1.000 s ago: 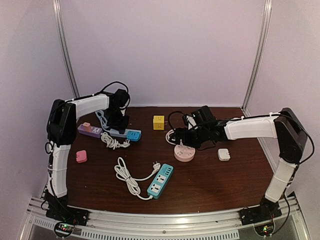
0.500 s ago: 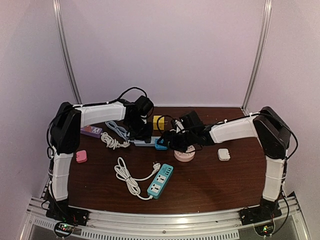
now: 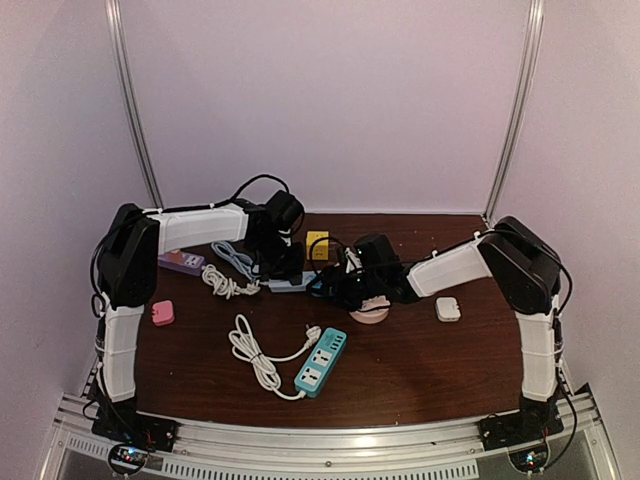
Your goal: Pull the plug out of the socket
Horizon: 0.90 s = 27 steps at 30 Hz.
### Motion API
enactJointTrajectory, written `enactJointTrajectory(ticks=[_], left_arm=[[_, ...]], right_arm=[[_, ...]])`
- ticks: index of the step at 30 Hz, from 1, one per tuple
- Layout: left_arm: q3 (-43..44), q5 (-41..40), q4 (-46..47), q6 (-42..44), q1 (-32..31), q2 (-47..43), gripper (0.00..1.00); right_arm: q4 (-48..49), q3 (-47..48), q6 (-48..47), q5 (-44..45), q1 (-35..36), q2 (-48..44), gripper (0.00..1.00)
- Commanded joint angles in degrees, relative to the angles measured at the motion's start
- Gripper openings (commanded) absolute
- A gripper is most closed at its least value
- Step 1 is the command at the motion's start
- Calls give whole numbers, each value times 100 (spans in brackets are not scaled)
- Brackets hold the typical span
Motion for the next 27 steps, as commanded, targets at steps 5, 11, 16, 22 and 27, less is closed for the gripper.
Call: enactJointTrajectory(ticks=[5, 11, 16, 22, 27], left_arm=[[-264, 407, -246, -76, 76, 123, 16], [-545, 414, -260, -31, 241, -20, 16], [-714, 489, -146, -17, 340, -48, 16], [-916, 645, 152, -117, 402, -24, 16], [-1025, 664, 265, -217, 422, 106, 16]], right_arm=[[1312, -148, 743, -99, 6, 287, 64], [1832, -151, 1009, -79, 2, 335, 55], [1995, -94, 1145, -110, 1, 408, 43], [2260, -241, 1345, -155, -24, 431, 28], [2526, -216, 1503, -356, -37, 516, 11]])
